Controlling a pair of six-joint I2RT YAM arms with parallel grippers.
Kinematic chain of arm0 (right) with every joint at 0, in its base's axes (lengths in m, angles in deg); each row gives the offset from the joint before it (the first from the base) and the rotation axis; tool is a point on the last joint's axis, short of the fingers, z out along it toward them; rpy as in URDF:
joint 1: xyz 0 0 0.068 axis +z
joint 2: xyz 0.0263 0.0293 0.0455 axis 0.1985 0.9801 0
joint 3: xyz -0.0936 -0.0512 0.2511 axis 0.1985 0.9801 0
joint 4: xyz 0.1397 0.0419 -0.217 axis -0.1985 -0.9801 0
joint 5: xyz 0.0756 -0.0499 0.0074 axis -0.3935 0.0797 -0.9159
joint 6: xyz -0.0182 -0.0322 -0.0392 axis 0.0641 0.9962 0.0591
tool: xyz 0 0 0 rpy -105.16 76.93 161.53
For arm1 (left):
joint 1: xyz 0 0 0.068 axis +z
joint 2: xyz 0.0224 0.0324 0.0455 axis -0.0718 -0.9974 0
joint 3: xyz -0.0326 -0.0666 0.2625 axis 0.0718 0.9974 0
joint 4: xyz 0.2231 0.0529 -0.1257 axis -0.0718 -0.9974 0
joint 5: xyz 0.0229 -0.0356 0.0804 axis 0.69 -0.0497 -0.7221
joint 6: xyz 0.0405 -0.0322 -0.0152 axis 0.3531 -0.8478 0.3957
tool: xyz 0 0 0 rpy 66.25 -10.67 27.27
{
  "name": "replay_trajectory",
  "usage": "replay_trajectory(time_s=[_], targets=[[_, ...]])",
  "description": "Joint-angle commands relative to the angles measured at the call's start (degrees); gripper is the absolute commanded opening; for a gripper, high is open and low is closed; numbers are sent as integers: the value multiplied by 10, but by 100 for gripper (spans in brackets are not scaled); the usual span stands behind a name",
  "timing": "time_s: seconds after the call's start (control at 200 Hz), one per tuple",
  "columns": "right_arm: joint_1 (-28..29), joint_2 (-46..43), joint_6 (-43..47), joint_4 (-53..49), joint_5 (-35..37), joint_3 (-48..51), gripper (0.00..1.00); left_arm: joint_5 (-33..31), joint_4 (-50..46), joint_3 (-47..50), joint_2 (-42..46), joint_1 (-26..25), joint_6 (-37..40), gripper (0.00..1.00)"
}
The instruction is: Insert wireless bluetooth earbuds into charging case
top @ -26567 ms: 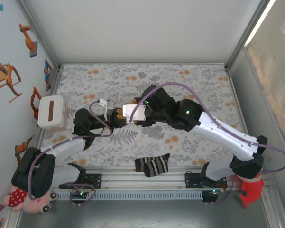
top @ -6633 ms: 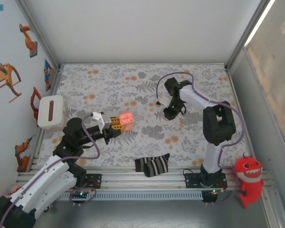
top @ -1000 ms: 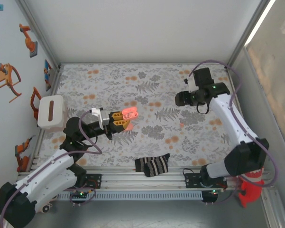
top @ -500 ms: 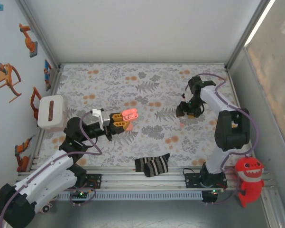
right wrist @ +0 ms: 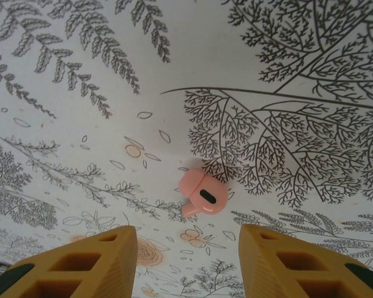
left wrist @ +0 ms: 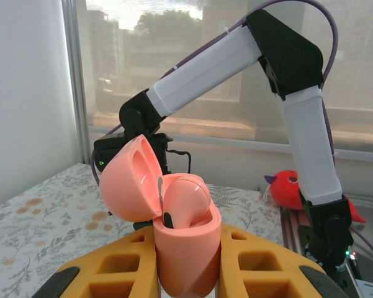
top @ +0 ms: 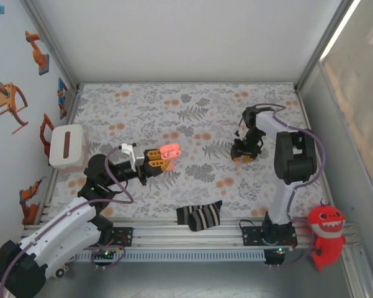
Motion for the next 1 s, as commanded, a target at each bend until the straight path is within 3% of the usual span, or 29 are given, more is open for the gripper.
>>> replay_trajectory(time_s=[0.0, 0.997], targets=[[-3, 16, 8, -18, 6, -22, 44, 2, 12, 6, 8, -3, 2, 0], [-1, 69, 11, -20, 11, -31, 28, -2, -11, 6, 20, -3, 8, 0]])
